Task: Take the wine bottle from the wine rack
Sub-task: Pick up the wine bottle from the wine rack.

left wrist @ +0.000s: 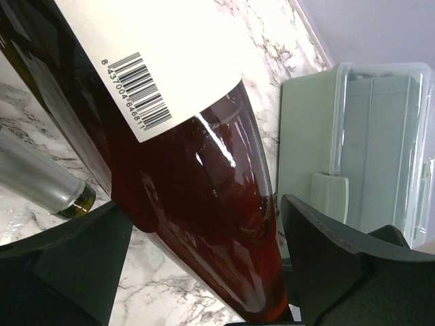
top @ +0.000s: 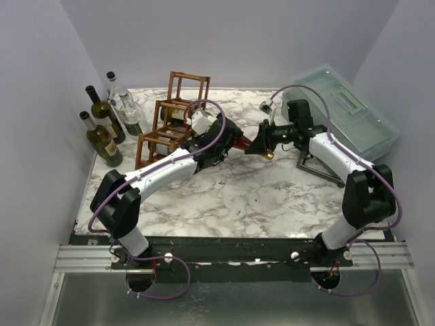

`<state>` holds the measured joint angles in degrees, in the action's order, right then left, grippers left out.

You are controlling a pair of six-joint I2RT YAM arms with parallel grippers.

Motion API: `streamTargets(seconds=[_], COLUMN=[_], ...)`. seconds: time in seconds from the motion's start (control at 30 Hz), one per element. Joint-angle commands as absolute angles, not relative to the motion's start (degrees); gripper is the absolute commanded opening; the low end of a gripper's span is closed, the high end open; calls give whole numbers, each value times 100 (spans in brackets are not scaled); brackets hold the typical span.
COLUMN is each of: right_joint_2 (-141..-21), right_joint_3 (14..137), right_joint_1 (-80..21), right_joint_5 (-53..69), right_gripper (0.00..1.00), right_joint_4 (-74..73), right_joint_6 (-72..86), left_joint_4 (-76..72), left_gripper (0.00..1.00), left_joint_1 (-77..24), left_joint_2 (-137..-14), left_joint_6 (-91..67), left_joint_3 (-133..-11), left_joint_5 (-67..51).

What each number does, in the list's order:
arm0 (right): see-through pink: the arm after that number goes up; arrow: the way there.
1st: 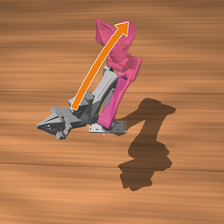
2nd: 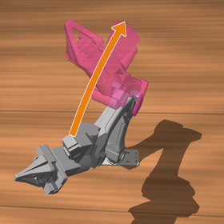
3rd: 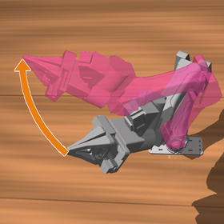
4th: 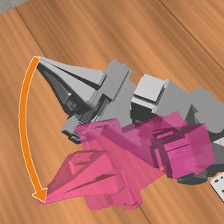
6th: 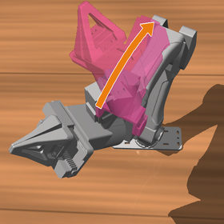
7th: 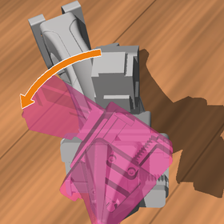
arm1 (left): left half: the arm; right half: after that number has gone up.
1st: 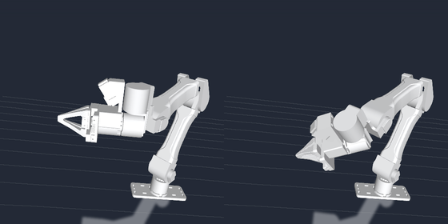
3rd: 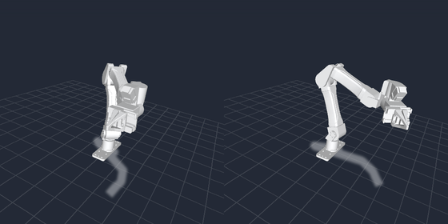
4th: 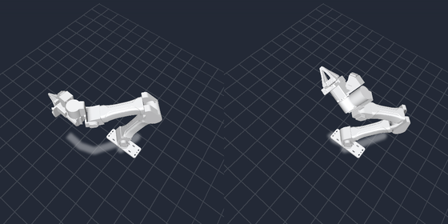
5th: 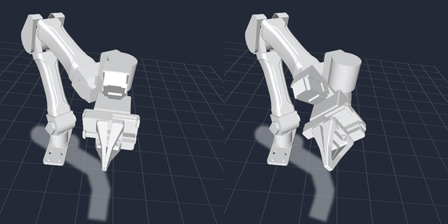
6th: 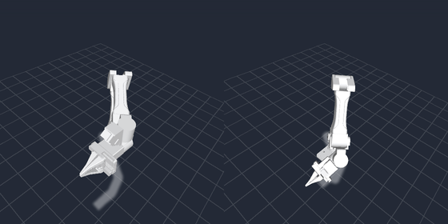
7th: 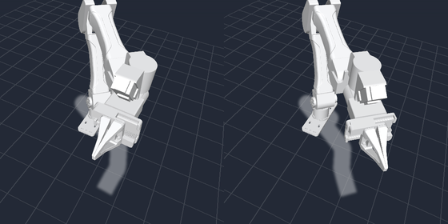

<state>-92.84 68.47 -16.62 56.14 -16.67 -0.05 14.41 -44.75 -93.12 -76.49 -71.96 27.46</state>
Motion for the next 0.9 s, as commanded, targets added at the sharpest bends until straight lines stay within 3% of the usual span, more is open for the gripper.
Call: streamTargets(seconds=[0.0,0.87], right_joint_2=[-8487,-7349], right_joint_3=[7069,6531], right_joint_1=[-1688,-1227], right_joint_5=[6874,6506], right_gripper=[0,0], right_joint_4=[-548,-2183], right_joint_6=[-334,-1023], left_joint_4=[1360,1399], left_gripper=[89,89], left_joint_1=[-4570,-5094], left_joint_2=[-9245,-9302], left_joint_6=[-7786,-8024], left_joint_3=[-7383,-7612], left_joint_5=[2721,2532])
